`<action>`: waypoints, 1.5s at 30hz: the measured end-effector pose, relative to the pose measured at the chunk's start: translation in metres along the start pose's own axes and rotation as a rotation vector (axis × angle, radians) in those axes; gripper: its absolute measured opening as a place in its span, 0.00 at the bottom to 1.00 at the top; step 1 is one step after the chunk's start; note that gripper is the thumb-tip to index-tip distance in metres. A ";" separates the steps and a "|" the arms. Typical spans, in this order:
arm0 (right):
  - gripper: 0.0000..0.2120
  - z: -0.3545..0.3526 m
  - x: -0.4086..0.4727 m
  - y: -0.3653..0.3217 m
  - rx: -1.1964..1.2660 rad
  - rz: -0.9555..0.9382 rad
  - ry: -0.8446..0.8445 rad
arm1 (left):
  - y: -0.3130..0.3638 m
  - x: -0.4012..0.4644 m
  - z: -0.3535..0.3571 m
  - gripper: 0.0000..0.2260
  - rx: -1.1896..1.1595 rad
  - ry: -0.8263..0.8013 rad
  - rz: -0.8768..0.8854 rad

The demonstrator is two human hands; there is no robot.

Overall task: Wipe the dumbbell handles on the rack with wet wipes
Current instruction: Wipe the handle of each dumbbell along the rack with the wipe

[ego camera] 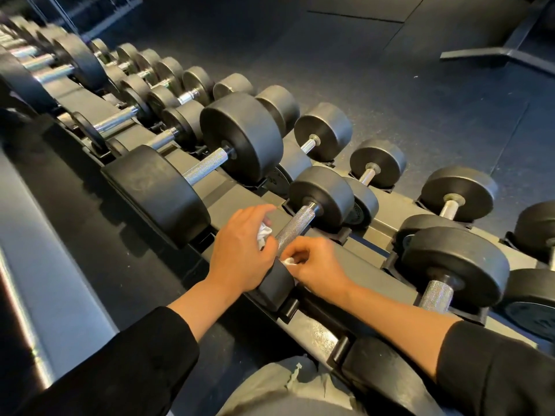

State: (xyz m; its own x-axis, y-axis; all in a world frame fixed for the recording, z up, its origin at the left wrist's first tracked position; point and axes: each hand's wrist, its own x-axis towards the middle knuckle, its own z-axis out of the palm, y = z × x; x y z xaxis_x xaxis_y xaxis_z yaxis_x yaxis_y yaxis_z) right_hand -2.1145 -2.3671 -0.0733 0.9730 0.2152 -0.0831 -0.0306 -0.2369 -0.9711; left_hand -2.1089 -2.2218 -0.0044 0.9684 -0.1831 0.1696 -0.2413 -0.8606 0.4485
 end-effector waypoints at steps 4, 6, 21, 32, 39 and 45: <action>0.07 -0.010 0.007 -0.005 -0.081 0.029 0.268 | -0.001 0.000 0.001 0.18 -0.007 -0.002 -0.007; 0.05 -0.020 0.012 -0.005 -0.083 0.025 0.490 | -0.001 0.000 0.001 0.18 -0.008 -0.005 -0.016; 0.10 -0.003 0.006 -0.002 -0.165 -0.209 0.170 | 0.004 -0.001 0.001 0.17 0.017 0.007 -0.043; 0.09 -0.018 0.033 -0.018 -0.266 -0.132 0.475 | 0.005 -0.001 0.001 0.17 0.008 0.013 -0.048; 0.13 -0.019 0.039 -0.022 -0.614 -0.062 0.118 | -0.003 -0.001 0.002 0.18 -0.052 0.018 -0.006; 0.15 -0.006 0.014 -0.054 -0.497 -0.007 0.053 | -0.023 0.019 -0.004 0.15 -0.449 -0.138 -0.083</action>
State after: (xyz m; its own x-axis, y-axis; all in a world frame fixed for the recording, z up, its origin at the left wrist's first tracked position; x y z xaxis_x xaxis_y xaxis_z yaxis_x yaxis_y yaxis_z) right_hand -2.0976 -2.3571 -0.0212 0.9835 0.1730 -0.0526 0.0764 -0.6613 -0.7462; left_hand -2.0849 -2.2041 -0.0077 0.9776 -0.2099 0.0129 -0.1371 -0.5898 0.7958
